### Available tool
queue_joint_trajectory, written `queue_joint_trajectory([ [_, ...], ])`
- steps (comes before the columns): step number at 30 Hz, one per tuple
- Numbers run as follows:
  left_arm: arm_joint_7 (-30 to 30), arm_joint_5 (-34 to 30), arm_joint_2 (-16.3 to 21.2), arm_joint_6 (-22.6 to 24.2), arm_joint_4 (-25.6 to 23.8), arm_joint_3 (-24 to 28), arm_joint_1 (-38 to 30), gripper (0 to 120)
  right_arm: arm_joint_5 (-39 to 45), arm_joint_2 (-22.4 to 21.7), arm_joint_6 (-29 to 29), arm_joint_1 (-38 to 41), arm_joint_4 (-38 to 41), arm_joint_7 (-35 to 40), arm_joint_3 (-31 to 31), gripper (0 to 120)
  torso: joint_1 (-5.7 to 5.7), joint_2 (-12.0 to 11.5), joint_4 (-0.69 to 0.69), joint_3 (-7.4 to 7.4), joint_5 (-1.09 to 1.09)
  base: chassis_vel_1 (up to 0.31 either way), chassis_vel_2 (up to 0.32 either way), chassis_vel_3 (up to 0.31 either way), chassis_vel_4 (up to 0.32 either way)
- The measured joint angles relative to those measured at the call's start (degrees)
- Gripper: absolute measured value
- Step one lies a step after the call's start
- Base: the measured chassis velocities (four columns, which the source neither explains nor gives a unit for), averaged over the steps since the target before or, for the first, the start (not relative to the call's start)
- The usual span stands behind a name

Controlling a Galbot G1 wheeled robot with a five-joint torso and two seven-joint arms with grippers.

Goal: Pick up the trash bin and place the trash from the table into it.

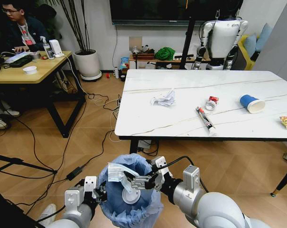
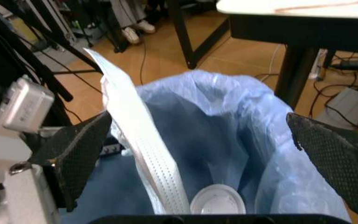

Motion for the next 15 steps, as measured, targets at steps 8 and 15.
queue_joint_trajectory([
  [8, 0.27, 0.01, 0.15, 0.00, -0.61, -0.61, 0.37, 0, -5.70, -0.15, 0.89, -3.81, -1.59, -1.12, 0.35, 100, 0.00, -0.01, 0.00, 0.00, 0.00, 0.000, 0.000, 0.000, 0.000],
  [15, 0.47, 0.11, 0.24, 0.00, -1.14, -0.80, 0.84, 0, -6.93, -1.26, 0.93, -6.62, -0.88, -1.08, 2.31, 100, 0.00, -0.01, 0.00, 0.00, 0.00, 0.000, 0.000, 0.000, 0.000],
])
